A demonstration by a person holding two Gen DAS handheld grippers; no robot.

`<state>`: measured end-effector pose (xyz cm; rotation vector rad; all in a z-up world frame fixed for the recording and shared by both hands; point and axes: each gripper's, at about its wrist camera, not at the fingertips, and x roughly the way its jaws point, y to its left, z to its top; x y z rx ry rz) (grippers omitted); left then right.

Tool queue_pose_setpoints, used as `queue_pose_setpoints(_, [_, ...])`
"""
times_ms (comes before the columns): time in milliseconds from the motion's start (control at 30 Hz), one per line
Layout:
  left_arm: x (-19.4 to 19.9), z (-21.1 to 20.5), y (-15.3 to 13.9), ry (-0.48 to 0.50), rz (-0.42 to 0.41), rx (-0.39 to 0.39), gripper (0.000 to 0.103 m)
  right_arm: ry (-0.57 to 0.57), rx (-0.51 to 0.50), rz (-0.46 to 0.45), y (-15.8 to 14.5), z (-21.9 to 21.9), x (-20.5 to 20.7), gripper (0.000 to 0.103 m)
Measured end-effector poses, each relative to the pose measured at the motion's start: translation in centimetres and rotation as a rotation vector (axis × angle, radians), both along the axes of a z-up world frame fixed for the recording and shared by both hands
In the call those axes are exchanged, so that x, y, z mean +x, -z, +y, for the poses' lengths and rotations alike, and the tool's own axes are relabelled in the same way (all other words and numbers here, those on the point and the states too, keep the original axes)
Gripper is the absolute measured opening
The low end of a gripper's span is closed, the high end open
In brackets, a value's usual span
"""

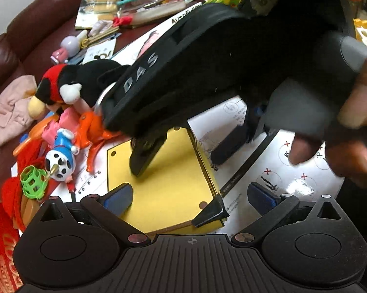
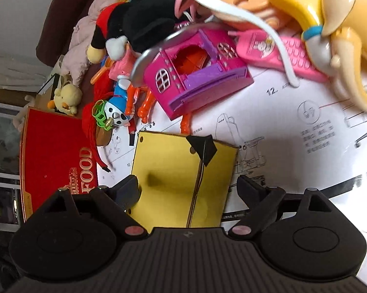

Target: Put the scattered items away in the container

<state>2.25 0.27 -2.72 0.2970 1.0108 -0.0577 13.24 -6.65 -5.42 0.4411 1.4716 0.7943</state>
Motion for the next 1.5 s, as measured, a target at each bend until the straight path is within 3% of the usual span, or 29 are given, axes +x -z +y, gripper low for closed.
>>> queue_pose_setpoints(200, [-0.5, 2.9, -0.7, -0.054, -0.026, -0.115, 0.096, -0.025, 0.051, -0.019, -1.8, 0.0, -0.5, 0.088])
queue_pose_setpoints(367, [-1.3, 7.0, -1.8, -0.137, -0.047, -0.307, 0.077, -0.025, 0.115, -0.036, -3.4, -0.2, -0.6, 0.090])
queue_pose_setpoints(433, [-1.4, 8.2, -2.0, -0.162, -0.051, -0.361, 0.076, -0.030, 0.106, -0.048, -3.5, 0.3, -0.4, 0.090])
queue_pose_setpoints(700, [-2.2, 9.2, -2.1, -0.164, -0.060, -0.400, 0.076, 0.043, 0.049, -0.016, -1.0, 0.0, 0.0, 0.090])
queue_pose_setpoints(900, [-2.1, 10.5, -2.1, -0.183, -0.059, -0.453, 0.076, 0.033, 0.094, 0.034, 0.8, 1.3, 0.0, 0.089])
queue_pose_setpoints(933, [-2.1, 10.6, -2.1, -0.182, -0.058, -0.453, 0.076, 0.033, 0.096, 0.045, 0.9, 1.5, 0.0, 0.085])
queue_pose_setpoints(967, [-2.2, 10.5, -2.1, -0.184, -0.057, -0.444, 0.079, 0.027, 0.096, 0.048, 0.7, 1.8, -0.1, 0.073])
queue_pose_setpoints(1000, [-2.2, 10.4, -2.2, -0.192, -0.058, -0.420, 0.082, 0.021, 0.080, 0.032, 0.3, 2.0, -0.2, 0.070])
queue_pose_setpoints(1067, [-2.3, 10.3, -2.2, -0.208, -0.038, -0.395, 0.091, -0.001, 0.054, 0.006, -0.6, 2.4, -0.5, 0.070])
queue_pose_setpoints(1267, [-3.3, 7.4, -2.4, -0.121, -0.040, -0.218, 0.096, -0.029, 0.030, -0.015, -3.2, 3.9, -1.2, 0.062])
queue_pose_setpoints(1400, [-3.2, 7.0, -1.5, -0.146, -0.048, -0.115, 0.095, -0.076, 0.000, -0.029, -4.3, 5.1, -2.0, 0.063])
queue_pose_setpoints(1500, [-3.2, 7.8, -1.2, -0.185, -0.045, -0.098, 0.083, -0.093, 0.018, -0.021, -4.7, 5.1, -2.3, 0.067])
